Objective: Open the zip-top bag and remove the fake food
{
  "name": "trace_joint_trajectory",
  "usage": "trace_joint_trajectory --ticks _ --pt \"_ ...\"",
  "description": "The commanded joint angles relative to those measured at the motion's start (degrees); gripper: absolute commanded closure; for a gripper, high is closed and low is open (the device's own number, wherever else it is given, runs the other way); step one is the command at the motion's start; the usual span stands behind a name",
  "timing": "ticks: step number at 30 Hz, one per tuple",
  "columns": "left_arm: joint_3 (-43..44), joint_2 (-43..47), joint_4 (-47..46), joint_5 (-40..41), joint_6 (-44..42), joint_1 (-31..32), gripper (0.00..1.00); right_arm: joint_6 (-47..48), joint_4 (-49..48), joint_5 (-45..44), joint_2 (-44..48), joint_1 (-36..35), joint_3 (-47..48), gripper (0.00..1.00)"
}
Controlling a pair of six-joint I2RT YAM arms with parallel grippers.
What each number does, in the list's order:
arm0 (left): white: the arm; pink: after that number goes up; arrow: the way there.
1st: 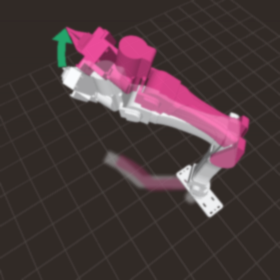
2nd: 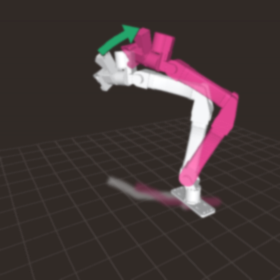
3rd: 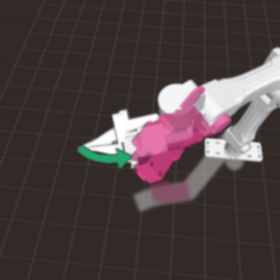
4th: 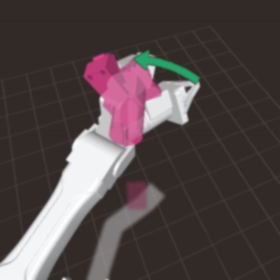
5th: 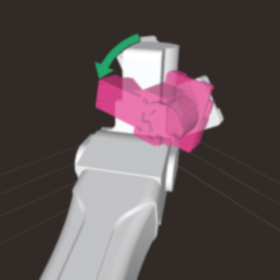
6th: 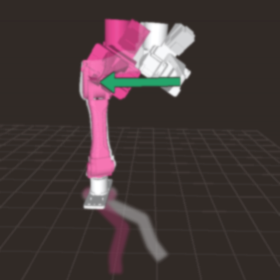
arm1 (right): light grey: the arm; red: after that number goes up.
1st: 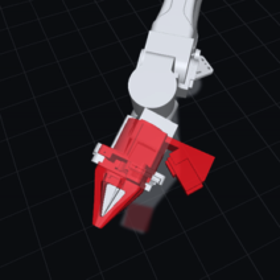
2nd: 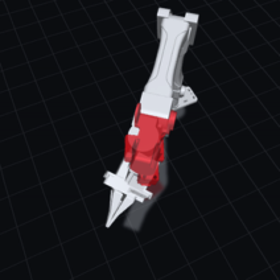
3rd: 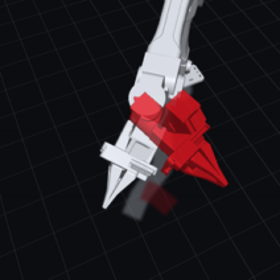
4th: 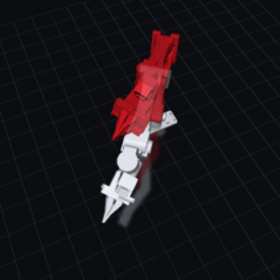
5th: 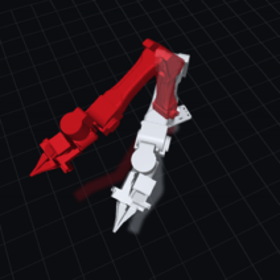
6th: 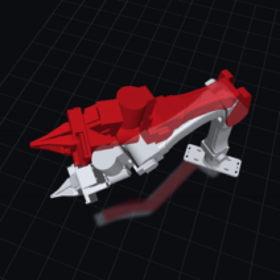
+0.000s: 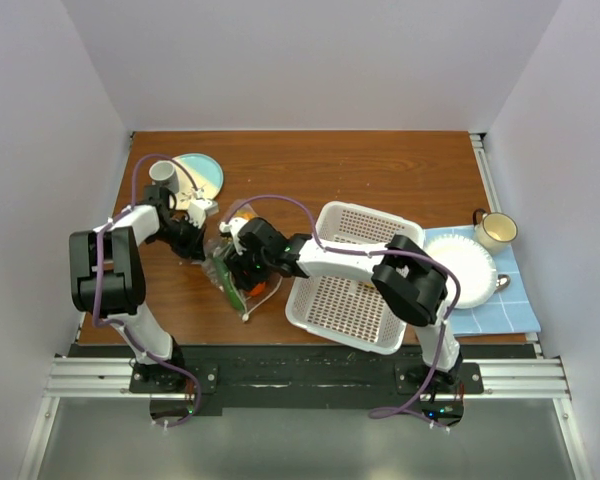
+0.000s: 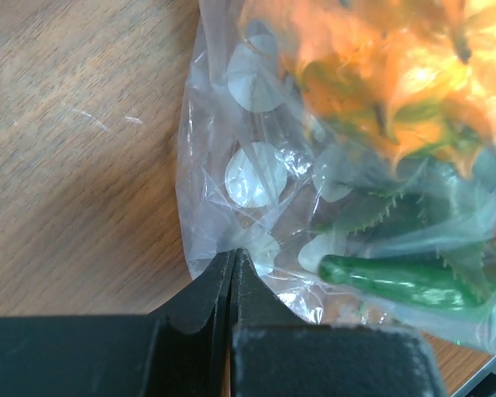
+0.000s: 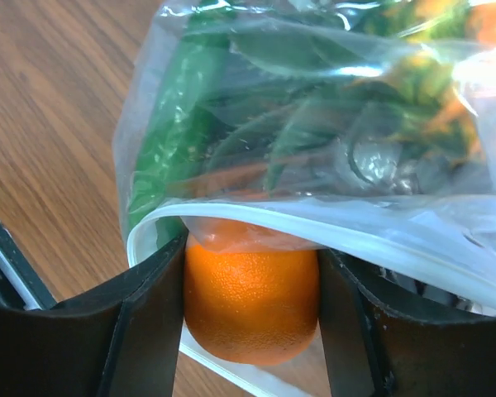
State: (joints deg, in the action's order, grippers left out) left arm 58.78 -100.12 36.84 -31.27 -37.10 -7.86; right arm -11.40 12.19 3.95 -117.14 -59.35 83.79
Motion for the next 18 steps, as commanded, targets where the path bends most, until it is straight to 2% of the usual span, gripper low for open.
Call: trace_joint_trajectory --ticks 1,3,7,13,18 --pt "-1.21 1.24 -1.15 0.77 -0.51 -0.23 1.00 0.50 3.72 -3.15 5.15 -0.06 -2.57 0.76" --pt "-1.48 1.15 -1.77 1.55 -0.51 -0.32 1.00 1.20 3.81 -3.86 7.79 -0.06 -3.63 0.81" --pt "-1.92 1.06 -1.95 2.26 -1.04 -0.32 1.00 1.99 3.37 -8.60 15.44 0.29 -4.95 0.81" --pt "-4.29 2.03 -3.79 2.70 -1.04 -0.23 1.00 1.82 2.40 -11.32 24.49 1.43 -8.90 0.79" --pt "-5.08 3.17 -5.81 3.93 -0.96 -0.23 1.00 0.51 2.14 -15.26 31.78 2.84 -14.35 0.73"
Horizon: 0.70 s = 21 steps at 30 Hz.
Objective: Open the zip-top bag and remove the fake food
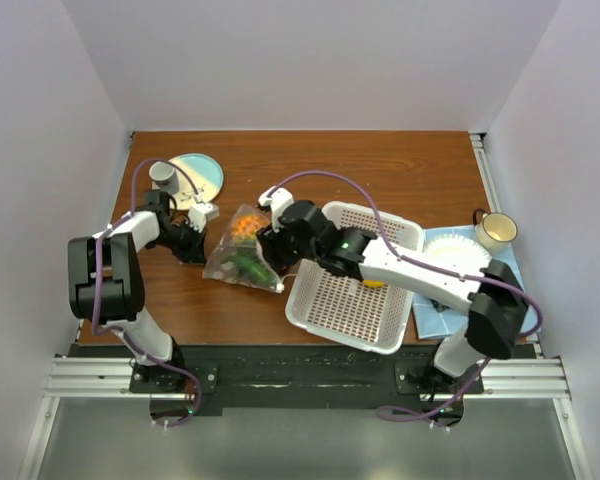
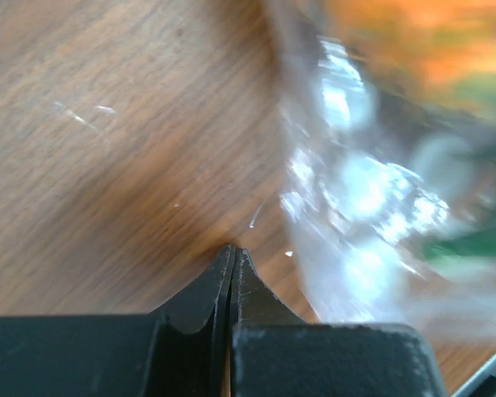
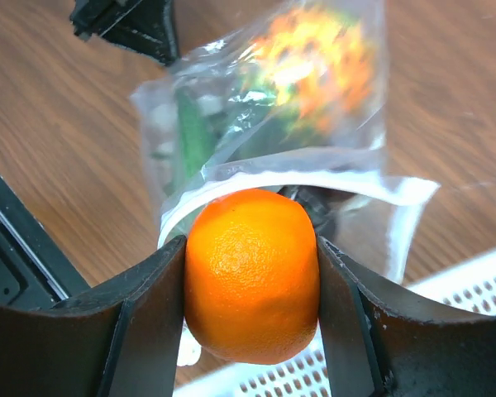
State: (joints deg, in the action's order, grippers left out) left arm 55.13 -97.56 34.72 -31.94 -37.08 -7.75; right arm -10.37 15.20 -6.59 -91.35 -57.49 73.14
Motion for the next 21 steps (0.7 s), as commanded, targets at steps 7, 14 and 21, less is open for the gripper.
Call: trace_joint_trajectory --ticks 7,14,21 --pt "1.72 -0.18 -2.56 2.42 2.70 -0.69 0.93 -3.69 -4.48 -1.33 2.60 1.24 -8.11 0.72" --pt "11.74 -0.78 9.64 -10.58 1.76 -6.30 0.26 -3.34 -2.82 -6.74 2.31 1.33 -8.19 0.67" --pt "12.64 -5.36 17.93 -19.20 -3.53 -8.07 0.74 -4.92 -0.70 -22.05 8.54 1.25 -9.51 0.64"
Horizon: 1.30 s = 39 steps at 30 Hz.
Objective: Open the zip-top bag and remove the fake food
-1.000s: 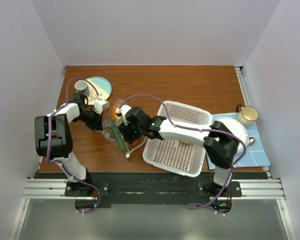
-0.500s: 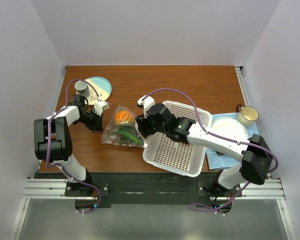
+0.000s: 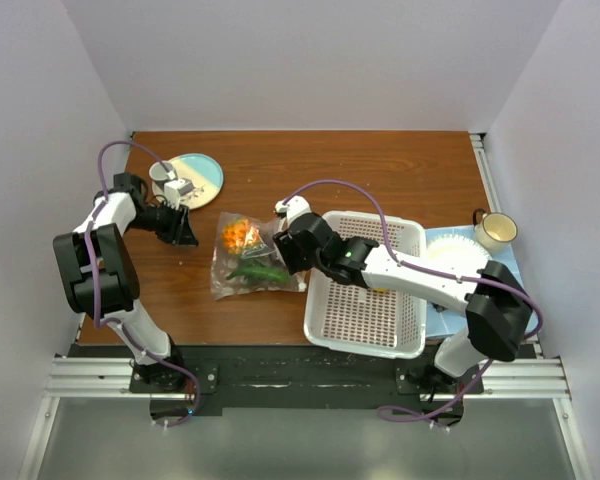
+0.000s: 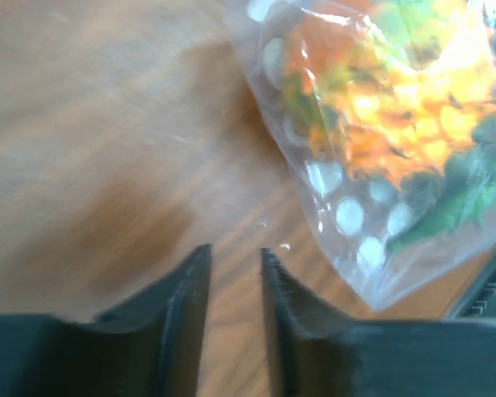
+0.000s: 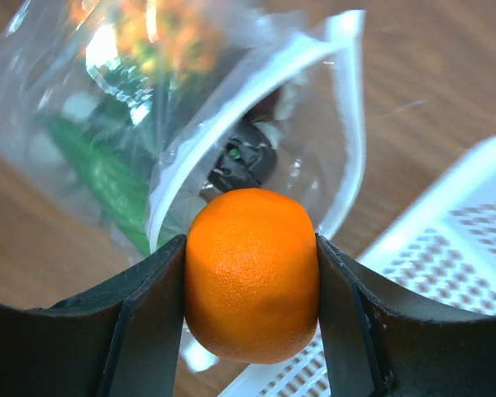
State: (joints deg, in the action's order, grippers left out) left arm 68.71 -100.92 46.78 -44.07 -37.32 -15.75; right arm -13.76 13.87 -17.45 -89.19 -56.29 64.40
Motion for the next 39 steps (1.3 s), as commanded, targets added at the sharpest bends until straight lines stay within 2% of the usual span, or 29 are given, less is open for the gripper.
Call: trace_joint_trajectory --ticks 1,3,7,12,14,16,17,18,21,26,28,32,33,35,38,39 --pt "-1.38 -2.17 5.77 -7.69 -3.37 0.10 0.81 -1.62 0.29 -11.90 7.09 0.13 -1.64 0.65" --pt "-2.43 -2.43 5.51 -8.74 -2.85 0.98 0.80 -2.06 -0.07 -13.21 8.15 0.13 -2.43 0.65" --pt "-3.40 -0.95 5.69 -8.75 -3.28 3.88 0.63 -2.06 1.85 -12.87 6.32 -0.04 -1.83 0.58" --pt "-2.62 -0.24 5.25 -7.17 -2.76 4.94 0.65 -5.13 8.09 -21.46 4.81 -0.31 0.37 0.62" --pt "-2.35 -0.41 5.60 -6.73 -3.02 4.94 0.66 -6.97 12.40 -26.66 4.73 -0.31 0.55 0.50" --pt "-2.00 -0.15 5.60 -6.73 -2.85 5.02 0.66 -8.47 17.38 -29.03 4.20 -0.31 0.98 0.31" --pt "-1.91 -0.15 5.51 -6.73 -2.76 5.11 0.66 -9.96 18.38 -29.82 4.02 -0.31 0.90 0.29" --pt "-1.74 0.02 5.51 -6.90 -2.50 5.20 0.66 -10.06 18.82 -29.14 4.02 -0.31 0.55 0.26" --pt "-1.30 0.20 5.68 -8.22 -1.62 5.90 0.64 -10.50 18.39 -27.55 4.81 -0.22 -0.77 0.03" --pt "-1.73 1.26 7.44 -11.46 -1.70 7.22 0.59 -8.92 18.22 -25.88 5.42 -0.31 1.78 0.01" --pt "-2.52 0.82 8.76 -13.05 -2.40 7.66 0.49 -7.69 16.29 -24.39 6.65 -0.31 2.30 0.01" --pt "-3.58 -0.85 16.38 -18.31 -7.66 7.92 0.37 -5.14 15.05 -23.50 6.57 -0.31 3.45 0.01" --pt "-3.84 -1.37 17.71 -18.94 -10.29 7.84 0.26 -4.88 15.05 -23.50 6.31 -0.22 3.80 0.01" --pt "-5.41 -2.34 19.74 -20.17 -12.33 8.01 0.20 -4.35 15.14 -23.42 5.52 -0.31 4.59 0.01" --pt "-8.75 -2.43 14.95 -18.87 -10.51 8.54 0.04 -4.08 14.70 -22.98 5.52 -0.31 4.77 0.01" --pt "-9.55 -2.09 12.65 -18.16 -5.97 8.63 0.00 -4.08 14.44 -22.80 5.69 -0.31 4.77 0.01"
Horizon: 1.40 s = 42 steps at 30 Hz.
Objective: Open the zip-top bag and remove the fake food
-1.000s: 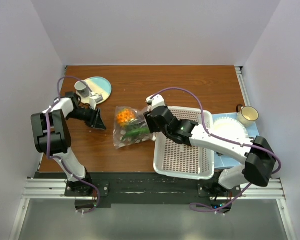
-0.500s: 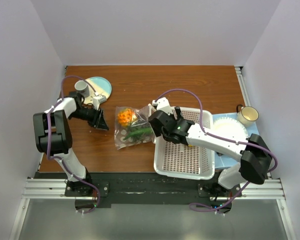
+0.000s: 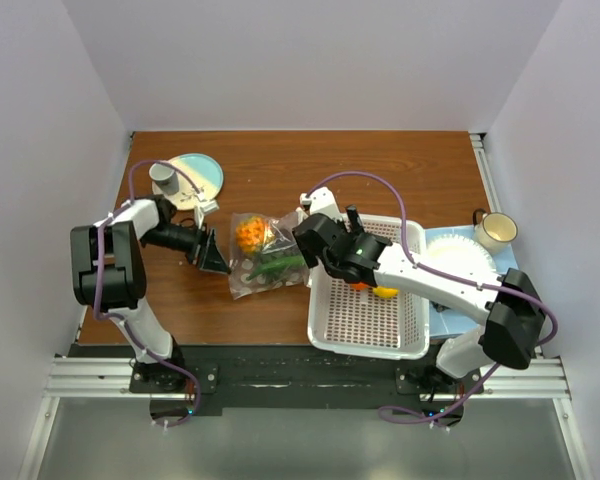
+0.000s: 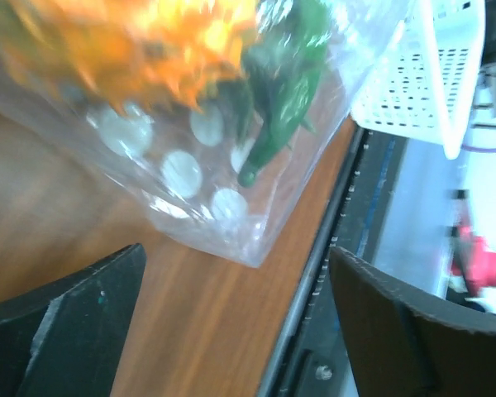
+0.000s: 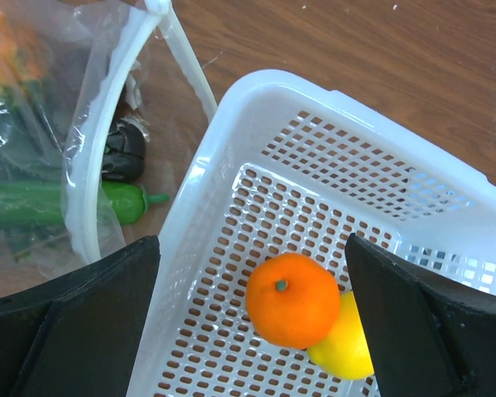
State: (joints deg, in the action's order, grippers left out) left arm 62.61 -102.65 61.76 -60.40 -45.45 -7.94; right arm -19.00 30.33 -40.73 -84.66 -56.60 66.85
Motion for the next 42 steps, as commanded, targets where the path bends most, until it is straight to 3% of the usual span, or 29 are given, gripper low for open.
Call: trace_joint_trajectory --ticks 1,4,7,11,13,16,17,18,25,30,35,38,42 --pt "-3.89 0.17 -5.04 -1.13 4.47 1.09 0.00 1.34 -2.29 0.65 1.25 0.00 2.23 0.01" --pt "-3.72 1.57 -12.08 1.41 10.72 1.79 0.00 1.34 -2.55 1.09 1.78 0.00 2.23 0.01" --pt "-5.48 4.47 -22.89 9.59 19.34 4.06 0.00 1.51 -2.64 1.09 2.22 0.00 1.97 0.01" --pt "-3.90 2.20 -22.47 4.62 20.14 5.83 0.00 1.25 -3.17 1.27 2.66 0.00 1.18 0.01" --pt "-3.55 0.44 -22.99 1.97 19.79 6.62 0.07 1.08 -3.95 1.97 3.01 0.00 0.48 0.02" --pt "-2.41 -1.67 -22.13 -3.48 17.42 6.98 0.45 0.90 -4.22 2.23 3.45 0.00 0.21 0.01" --pt "-1.62 -2.11 -21.77 -4.63 16.02 6.98 0.87 0.90 -4.05 2.15 3.36 0.08 0.30 0.01" --pt "-1.35 -2.46 -21.24 -4.64 15.57 6.89 1.00 0.90 -4.05 2.23 3.54 0.00 0.04 0.01" --pt "3.47 1.57 -10.37 0.53 7.76 3.21 1.00 1.95 -6.06 3.20 3.89 0.00 -0.67 0.02" --pt "13.75 5.43 -0.07 15.20 0.29 -0.05 1.00 3.36 -9.31 5.04 0.03 0.00 -0.32 0.02" --pt "19.91 8.78 7.23 21.63 -3.76 -0.40 1.00 4.06 -15.02 7.24 -3.92 0.00 -0.41 0.05" --pt "17.92 9.49 8.82 23.30 -5.43 -0.32 1.00 4.41 -19.15 9.70 -6.56 0.00 -0.67 0.07" --pt "10.36 11.06 3.82 29.10 -6.31 -0.32 1.00 6.08 -24.17 11.81 -11.56 0.00 1.69 0.10"
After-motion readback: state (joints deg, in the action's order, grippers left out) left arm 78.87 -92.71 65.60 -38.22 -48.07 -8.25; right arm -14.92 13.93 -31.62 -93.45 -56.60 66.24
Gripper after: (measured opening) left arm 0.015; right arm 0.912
